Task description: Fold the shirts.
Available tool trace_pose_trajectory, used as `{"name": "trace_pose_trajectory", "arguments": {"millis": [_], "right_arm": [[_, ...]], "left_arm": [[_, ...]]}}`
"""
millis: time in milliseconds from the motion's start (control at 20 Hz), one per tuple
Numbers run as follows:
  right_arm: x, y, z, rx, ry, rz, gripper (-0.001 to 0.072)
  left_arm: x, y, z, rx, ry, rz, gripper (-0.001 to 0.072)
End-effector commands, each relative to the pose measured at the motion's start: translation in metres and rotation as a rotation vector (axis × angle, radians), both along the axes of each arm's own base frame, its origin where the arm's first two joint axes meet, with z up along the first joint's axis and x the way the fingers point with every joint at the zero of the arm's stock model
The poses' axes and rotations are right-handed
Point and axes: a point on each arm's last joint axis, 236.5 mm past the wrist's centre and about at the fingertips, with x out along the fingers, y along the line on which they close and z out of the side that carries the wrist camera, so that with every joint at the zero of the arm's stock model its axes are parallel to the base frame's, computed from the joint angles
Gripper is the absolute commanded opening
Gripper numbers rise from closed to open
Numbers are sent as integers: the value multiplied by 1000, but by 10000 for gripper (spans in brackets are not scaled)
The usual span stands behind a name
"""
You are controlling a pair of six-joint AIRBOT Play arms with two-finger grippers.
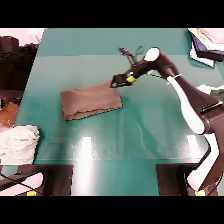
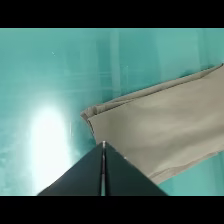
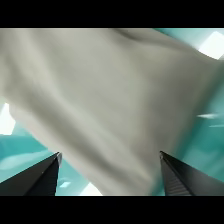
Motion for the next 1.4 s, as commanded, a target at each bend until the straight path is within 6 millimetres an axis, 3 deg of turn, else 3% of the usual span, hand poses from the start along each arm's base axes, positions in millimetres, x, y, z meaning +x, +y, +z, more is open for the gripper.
{"name": "trace_pose_trajectory", "arguments": {"millis": [0, 200, 650, 800, 900, 950, 1050, 1150, 1200, 1350], "right_arm": [[6, -44, -26, 68, 163, -155, 700], [7, -30, -44, 99, 160, -197, 699], [-12, 60, -67, 111, 173, -57, 685], [-23, 84, -62, 114, 147, -12, 411], [-23, 90, -56, 120, 107, 21, 90], [-23, 91, -52, 126, 86, 40, 21], [-16, 82, -40, 125, 64, 48, 18], [-3, 55, -18, 99, 54, 6, 18], [6, 34, -4, 71, 17, -13, 18], [39, -61, 43, -42, -102, -130, 18]], "left_arm": [[2, -4, -9, -21, 15, -8, 27], [2, -5, -28, -27, 55, -5, 28], [1, -15, -31, -64, 65, -34, 27], [1, -16, -31, -65, 66, -35, 28], [1, -16, -31, -65, 66, -35, 27], [1, -16, -31, -65, 66, -35, 28], [1, -16, -31, -65, 65, -36, 27], [1, -16, -31, -51, 60, -54, 27], [1, -16, -31, -50, 60, -55, 27], [1, -16, -31, -50, 61, -56, 28]]}}
